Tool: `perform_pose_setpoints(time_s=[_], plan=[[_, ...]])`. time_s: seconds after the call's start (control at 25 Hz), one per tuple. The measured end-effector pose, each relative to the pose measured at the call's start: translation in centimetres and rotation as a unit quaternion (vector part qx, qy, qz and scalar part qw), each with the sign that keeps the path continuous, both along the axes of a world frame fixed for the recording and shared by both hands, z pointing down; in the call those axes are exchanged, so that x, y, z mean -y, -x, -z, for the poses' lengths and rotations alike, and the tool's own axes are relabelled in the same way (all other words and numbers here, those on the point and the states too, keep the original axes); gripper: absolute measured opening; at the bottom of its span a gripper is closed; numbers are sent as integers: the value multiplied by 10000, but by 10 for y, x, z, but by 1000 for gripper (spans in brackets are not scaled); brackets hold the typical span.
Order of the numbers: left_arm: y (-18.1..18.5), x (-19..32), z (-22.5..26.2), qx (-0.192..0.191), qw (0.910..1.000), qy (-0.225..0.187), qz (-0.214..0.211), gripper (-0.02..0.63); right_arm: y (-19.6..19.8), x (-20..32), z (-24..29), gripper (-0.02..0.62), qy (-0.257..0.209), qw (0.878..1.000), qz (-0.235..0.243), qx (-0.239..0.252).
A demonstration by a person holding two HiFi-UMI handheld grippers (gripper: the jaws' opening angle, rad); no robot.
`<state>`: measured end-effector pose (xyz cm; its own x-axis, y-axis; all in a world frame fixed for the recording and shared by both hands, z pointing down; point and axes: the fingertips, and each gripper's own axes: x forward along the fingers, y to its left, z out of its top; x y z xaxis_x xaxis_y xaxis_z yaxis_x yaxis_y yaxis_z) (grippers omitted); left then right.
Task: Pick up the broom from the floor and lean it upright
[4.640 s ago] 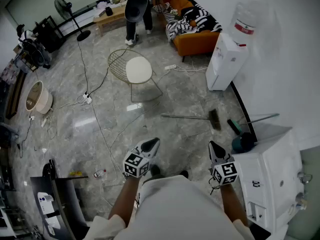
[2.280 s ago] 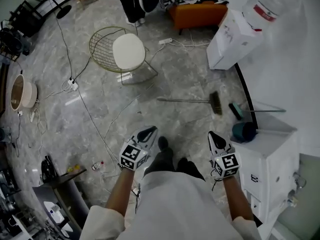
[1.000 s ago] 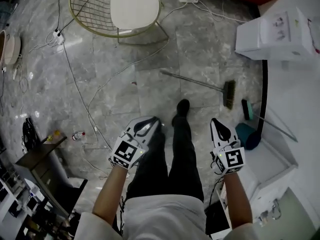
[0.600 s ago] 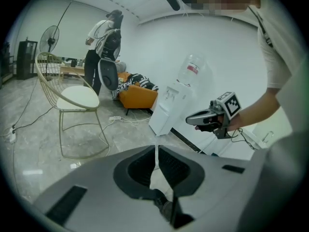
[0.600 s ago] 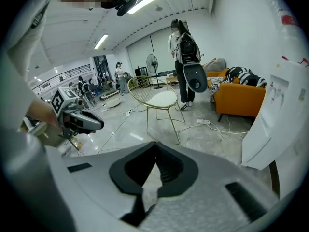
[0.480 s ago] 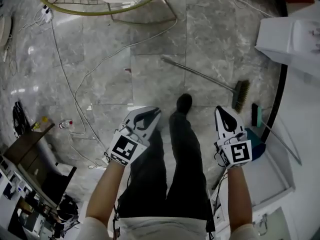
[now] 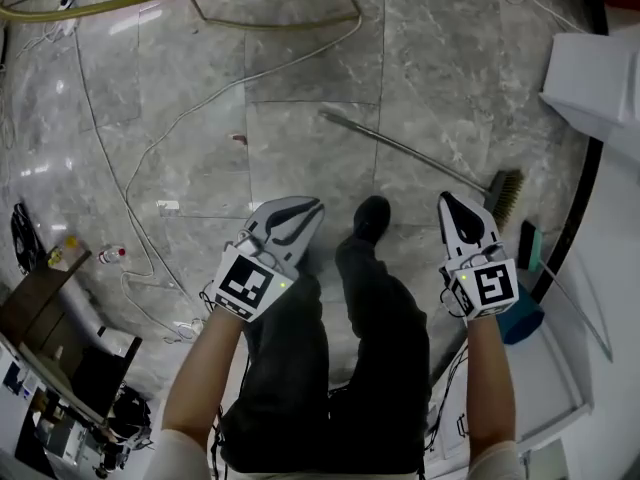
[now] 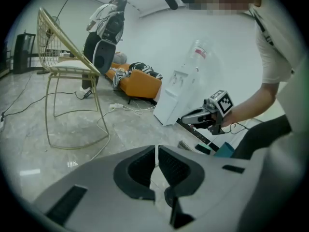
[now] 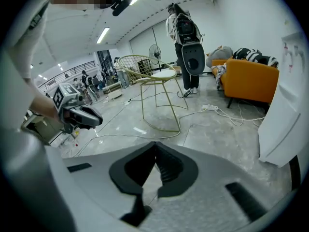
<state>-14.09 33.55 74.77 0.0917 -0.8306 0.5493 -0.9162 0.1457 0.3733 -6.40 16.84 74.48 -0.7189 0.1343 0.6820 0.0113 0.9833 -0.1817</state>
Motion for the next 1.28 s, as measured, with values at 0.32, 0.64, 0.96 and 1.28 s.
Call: perform_pose_setpoints(time_s=[0.32, 0.64, 0.96, 1.28], plan=[[23, 16, -98, 7, 9996, -148, -230, 21, 12, 8, -98, 18, 65, 9998, 193, 72], [34, 31, -192, 26, 9977, -225, -637, 21, 13, 13, -196, 64, 33, 9982, 601, -31], [26, 43, -253, -61, 9915, -352, -1250, 21, 4, -1, -285, 97, -48, 9904, 1342, -322], [11, 43, -281, -496, 9845, -410, -1630, 21, -10, -11, -359, 114, -233, 9791, 1928, -599]])
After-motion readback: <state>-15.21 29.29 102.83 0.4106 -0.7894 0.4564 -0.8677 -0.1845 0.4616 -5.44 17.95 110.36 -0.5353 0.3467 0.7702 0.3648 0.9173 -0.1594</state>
